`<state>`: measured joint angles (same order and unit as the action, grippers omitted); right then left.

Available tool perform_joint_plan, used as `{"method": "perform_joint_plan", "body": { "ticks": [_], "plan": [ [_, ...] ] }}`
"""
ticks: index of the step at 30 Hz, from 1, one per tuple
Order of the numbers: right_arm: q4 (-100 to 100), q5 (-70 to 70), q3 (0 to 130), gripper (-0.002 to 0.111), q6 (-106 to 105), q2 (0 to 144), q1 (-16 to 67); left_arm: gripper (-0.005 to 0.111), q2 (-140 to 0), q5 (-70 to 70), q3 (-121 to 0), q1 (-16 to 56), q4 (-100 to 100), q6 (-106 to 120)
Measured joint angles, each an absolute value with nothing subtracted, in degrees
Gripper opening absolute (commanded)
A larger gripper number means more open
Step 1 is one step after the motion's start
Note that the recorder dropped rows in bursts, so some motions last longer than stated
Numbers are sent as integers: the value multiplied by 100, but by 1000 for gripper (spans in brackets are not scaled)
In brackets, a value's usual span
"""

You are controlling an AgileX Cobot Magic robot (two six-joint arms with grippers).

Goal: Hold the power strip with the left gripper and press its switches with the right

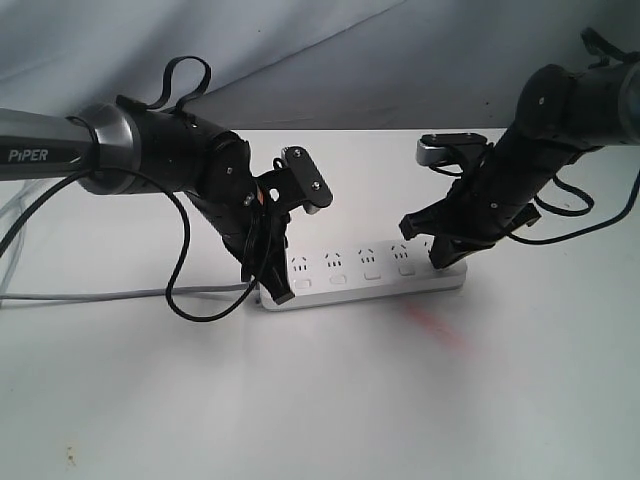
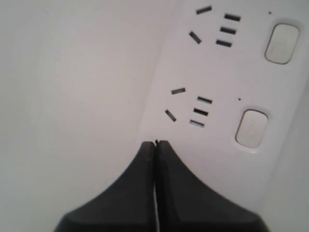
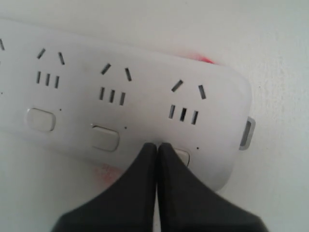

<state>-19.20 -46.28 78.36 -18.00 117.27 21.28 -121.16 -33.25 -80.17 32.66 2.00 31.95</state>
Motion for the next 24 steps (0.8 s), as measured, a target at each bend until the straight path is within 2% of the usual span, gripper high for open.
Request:
{"method": "perform_joint_plan", "body": {
  "ticks": [24],
  "plan": [
    [-1628,-4594,7922,0,-1635,11922,2189,0,-12116,-3352,-8017,3266,200,3195]
  ]
}}
